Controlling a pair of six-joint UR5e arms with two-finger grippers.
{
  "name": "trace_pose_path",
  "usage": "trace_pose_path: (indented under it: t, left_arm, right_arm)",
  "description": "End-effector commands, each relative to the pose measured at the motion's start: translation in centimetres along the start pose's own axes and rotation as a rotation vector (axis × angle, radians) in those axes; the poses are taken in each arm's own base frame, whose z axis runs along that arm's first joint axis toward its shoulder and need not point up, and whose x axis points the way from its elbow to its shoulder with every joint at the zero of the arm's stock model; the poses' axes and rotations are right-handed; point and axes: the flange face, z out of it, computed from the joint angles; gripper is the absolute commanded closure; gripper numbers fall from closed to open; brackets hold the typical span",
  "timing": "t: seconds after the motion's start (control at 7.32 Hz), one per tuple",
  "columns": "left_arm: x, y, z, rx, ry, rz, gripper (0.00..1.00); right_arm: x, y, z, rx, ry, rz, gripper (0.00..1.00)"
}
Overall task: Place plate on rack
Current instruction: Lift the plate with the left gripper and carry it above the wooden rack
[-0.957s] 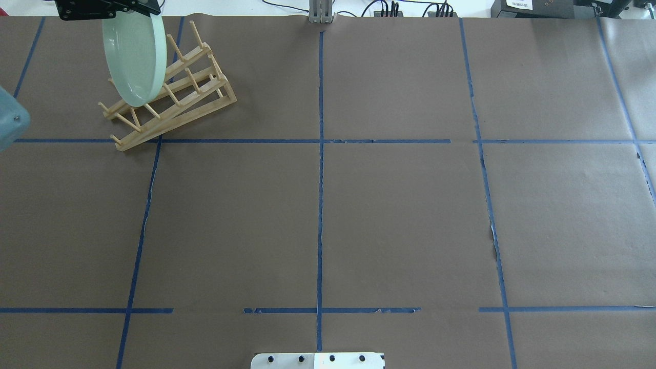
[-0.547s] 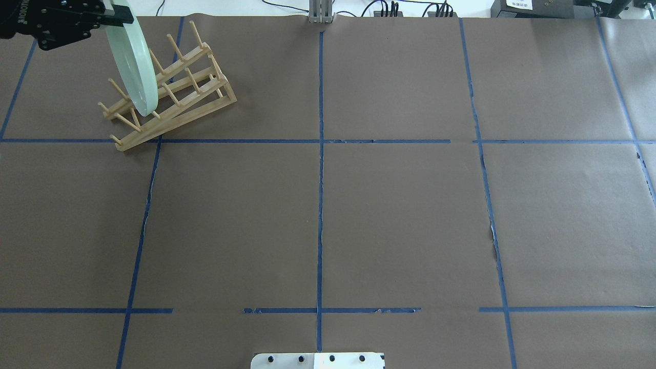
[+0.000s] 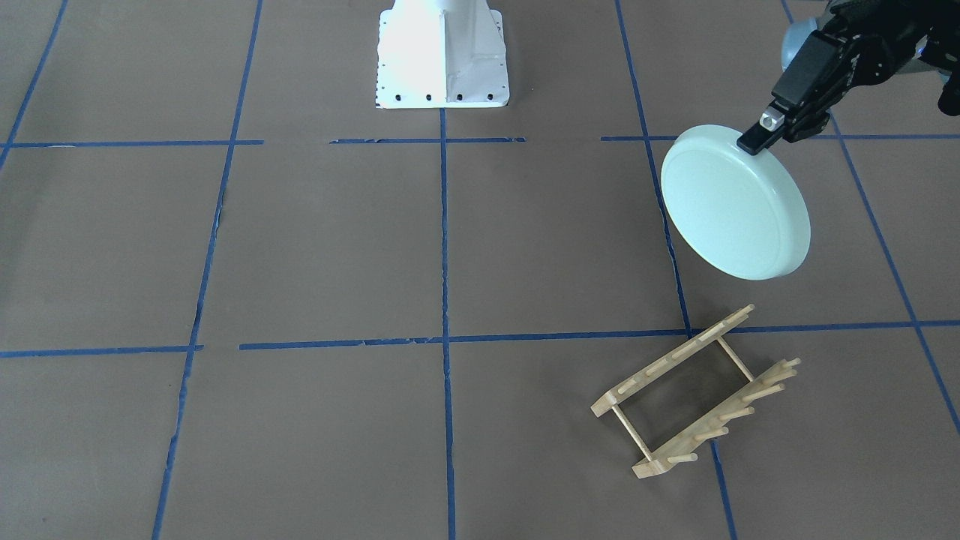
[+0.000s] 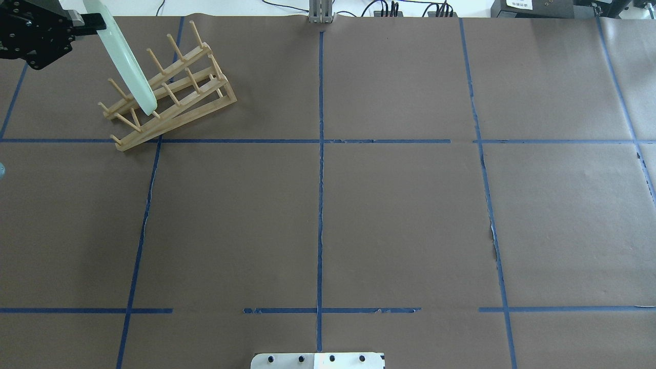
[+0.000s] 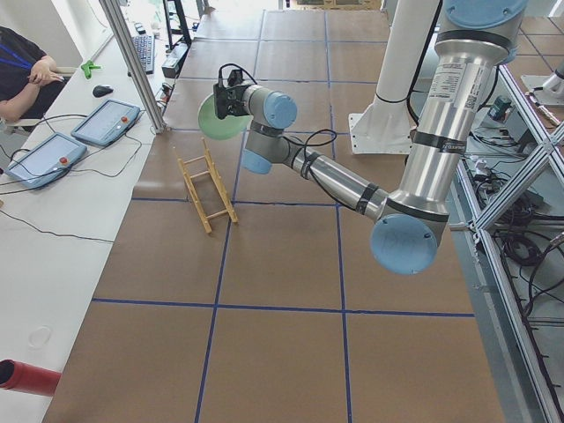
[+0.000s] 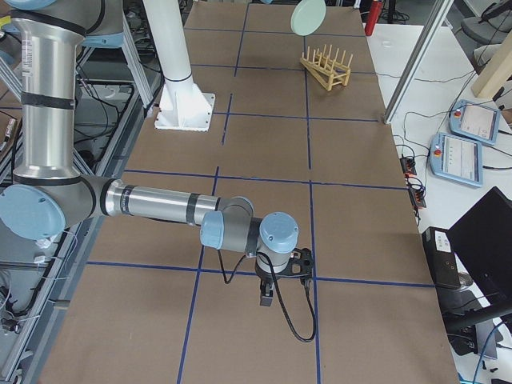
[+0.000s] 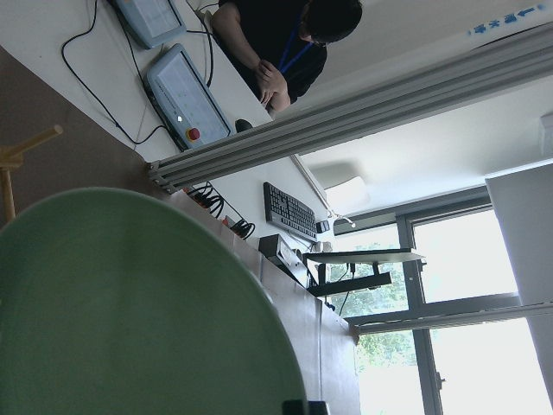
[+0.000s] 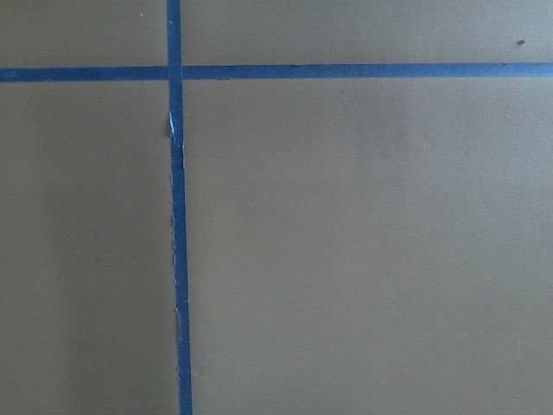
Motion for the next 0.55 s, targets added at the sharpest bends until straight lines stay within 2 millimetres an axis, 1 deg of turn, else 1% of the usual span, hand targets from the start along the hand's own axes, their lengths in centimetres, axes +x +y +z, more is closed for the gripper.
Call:
trace_pose_path:
  t: [0.0, 0.14, 0.27, 0.41]
  left_arm:
    - [-0.4, -3.0, 3.9, 0.098, 0.071, 0.003, 1.00]
    - [-1.3, -3.2, 5.9, 0.142, 0.092, -0.013, 1.00]
    - [-3.3, -3.4, 7.3, 0.166, 0.107, -0.021, 1.00]
    - [-4.6, -3.6, 8.6, 0.180, 0.101, -0.030, 1.00]
  right_arm:
    - [0.0, 0.0, 0.0, 0.000, 0.000, 0.000, 0.00]
    - [0.0, 0.0, 0.0, 0.000, 0.000, 0.000, 0.00]
    - [0.0, 0.0, 0.0, -0.001, 0.000, 0.001, 0.00]
    - [0.0, 0.0, 0.0, 0.000, 0.000, -0.001, 0.00]
